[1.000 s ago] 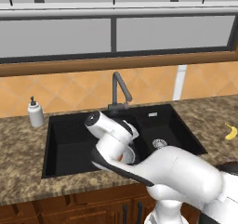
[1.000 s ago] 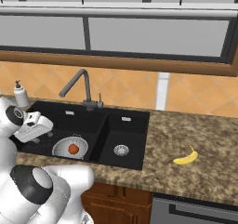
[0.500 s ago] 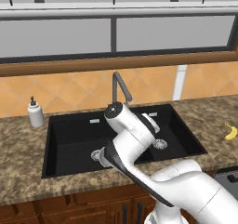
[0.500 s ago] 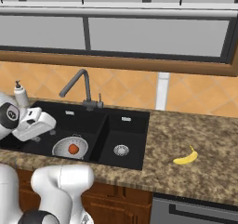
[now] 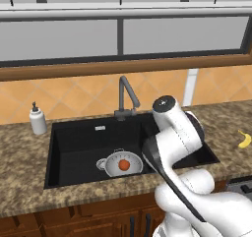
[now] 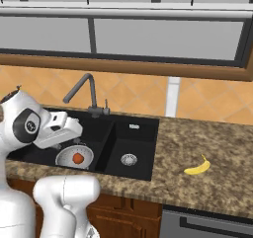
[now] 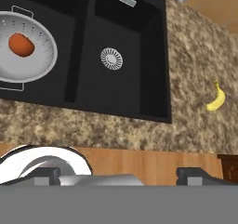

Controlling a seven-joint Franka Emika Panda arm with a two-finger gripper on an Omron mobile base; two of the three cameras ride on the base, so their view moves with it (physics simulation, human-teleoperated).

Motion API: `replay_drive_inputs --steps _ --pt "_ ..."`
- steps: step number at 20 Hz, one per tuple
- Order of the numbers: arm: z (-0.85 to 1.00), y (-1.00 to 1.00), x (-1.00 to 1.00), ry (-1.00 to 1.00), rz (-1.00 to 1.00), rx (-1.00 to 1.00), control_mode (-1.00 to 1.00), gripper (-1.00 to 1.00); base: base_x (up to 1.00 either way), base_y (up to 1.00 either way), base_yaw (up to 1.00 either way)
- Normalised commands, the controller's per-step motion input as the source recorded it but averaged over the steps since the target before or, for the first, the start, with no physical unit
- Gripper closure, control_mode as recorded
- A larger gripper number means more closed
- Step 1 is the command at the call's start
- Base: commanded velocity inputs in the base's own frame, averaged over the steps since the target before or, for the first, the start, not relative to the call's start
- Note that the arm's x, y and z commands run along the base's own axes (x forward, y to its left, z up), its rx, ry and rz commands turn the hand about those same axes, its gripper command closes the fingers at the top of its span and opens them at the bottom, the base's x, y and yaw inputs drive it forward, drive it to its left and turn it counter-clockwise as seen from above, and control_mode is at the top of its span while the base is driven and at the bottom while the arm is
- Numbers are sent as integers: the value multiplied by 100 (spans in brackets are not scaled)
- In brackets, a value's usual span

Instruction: Put the colander in the sink, put the banana, orange in the colander, and turn on the sink faucet and pour water over the colander.

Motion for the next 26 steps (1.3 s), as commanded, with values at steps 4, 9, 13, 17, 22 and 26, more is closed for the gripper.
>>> replay_drive_inputs --steps 4,9,13,17,22,26 --pt "28 -97 -1 11 0 15 -100 -100 0 0 0" --pt "19 -100 0 13 -2 17 -100 -100 0 0 0" --pt "17 -94 0 14 -18 21 -100 -100 0 0 0" --pt "18 -83 1 19 -28 19 -100 -100 0 0 0" --pt "4 -81 10 18 -28 13 -100 -100 0 0 0" --pt "-6 -78 25 8 -33 3 -100 -100 0 0 0"
